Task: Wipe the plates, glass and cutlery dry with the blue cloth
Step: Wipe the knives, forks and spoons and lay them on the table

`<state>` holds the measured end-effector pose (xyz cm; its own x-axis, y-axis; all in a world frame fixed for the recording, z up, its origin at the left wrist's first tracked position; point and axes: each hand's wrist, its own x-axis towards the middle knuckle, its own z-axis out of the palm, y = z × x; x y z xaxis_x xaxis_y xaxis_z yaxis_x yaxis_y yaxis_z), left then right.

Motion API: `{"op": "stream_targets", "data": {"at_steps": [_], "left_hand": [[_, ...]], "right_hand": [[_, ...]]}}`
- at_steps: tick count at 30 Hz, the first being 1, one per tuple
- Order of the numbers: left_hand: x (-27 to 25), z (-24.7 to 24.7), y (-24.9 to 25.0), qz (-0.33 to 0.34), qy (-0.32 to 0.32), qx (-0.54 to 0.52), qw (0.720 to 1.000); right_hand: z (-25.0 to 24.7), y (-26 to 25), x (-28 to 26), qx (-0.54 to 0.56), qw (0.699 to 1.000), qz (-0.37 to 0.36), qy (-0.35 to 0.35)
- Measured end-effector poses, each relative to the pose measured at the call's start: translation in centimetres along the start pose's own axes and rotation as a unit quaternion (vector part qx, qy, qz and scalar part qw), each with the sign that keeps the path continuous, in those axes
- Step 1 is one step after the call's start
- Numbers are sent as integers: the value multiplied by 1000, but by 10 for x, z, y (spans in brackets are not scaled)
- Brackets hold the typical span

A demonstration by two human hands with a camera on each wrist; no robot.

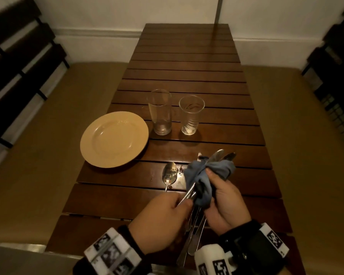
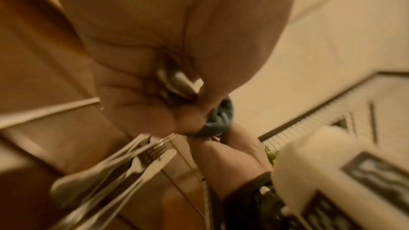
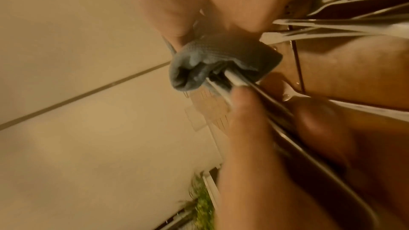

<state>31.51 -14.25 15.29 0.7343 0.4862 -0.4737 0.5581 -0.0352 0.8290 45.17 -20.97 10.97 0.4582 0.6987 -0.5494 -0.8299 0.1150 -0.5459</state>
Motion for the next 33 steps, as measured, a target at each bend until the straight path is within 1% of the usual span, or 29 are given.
{"op": "stream_targets", "data": {"at_steps": [1, 2, 5, 6, 8, 9, 11, 13, 16, 19, 20, 22, 24, 27, 29, 31, 33], "left_hand": [[-2, -2, 0, -11, -17, -56, 998], [-4, -2, -3, -5, -20, -67, 998], [-1, 4, -11, 37, -9, 35, 999], [-1, 3, -12, 43, -12, 51, 998], [0, 0, -14, 40, -29, 47, 998], [-2, -2, -14, 37, -38, 33, 998], [-6, -6, -14, 34, -44, 20, 998], [-10, -8, -14, 37, -47, 40, 997], [-14, -8, -13, 10, -67, 19, 998], [-15, -7, -11, -51, -78, -108, 990], [-15, -7, -10, -60, -76, -129, 987], [-16, -7, -10, -54, -72, -130, 987], [-17, -8, -10, -37, -61, -114, 991], [-19, -11, -10, -5, -41, -57, 998], [-19, -13, -14, 8, -31, -19, 999], [-19, -15, -15, -8, -36, -20, 999], [-19, -16, -15, -56, -45, -98, 993]], "right_hand": [[0, -1, 2, 13, 1000, -3, 14], [0, -2, 3, 9, 1000, 1, 20], [5, 2, -3, -54, 998, 15, 7], [7, 0, -5, -68, 998, 16, 6], [9, -12, -7, -76, 997, 8, 3], [11, -19, -6, -61, 998, 7, 6], [9, -30, 0, -26, 999, -1, 24], [11, -31, 5, -10, 999, -13, 45], [15, -14, 5, -28, 997, -14, 74], [20, 5, -8, -84, 995, 6, 43], [22, 7, -11, -101, 994, 6, 32], [23, 0, -7, -108, 994, 3, 30], [24, -17, 3, -81, 996, -5, 46], [27, -37, 14, -46, 997, -15, 61], [28, -36, 13, -48, 997, -19, 62], [29, -22, 8, -72, 995, -15, 69], [34, -5, -4, -114, 992, 4, 54]]}}
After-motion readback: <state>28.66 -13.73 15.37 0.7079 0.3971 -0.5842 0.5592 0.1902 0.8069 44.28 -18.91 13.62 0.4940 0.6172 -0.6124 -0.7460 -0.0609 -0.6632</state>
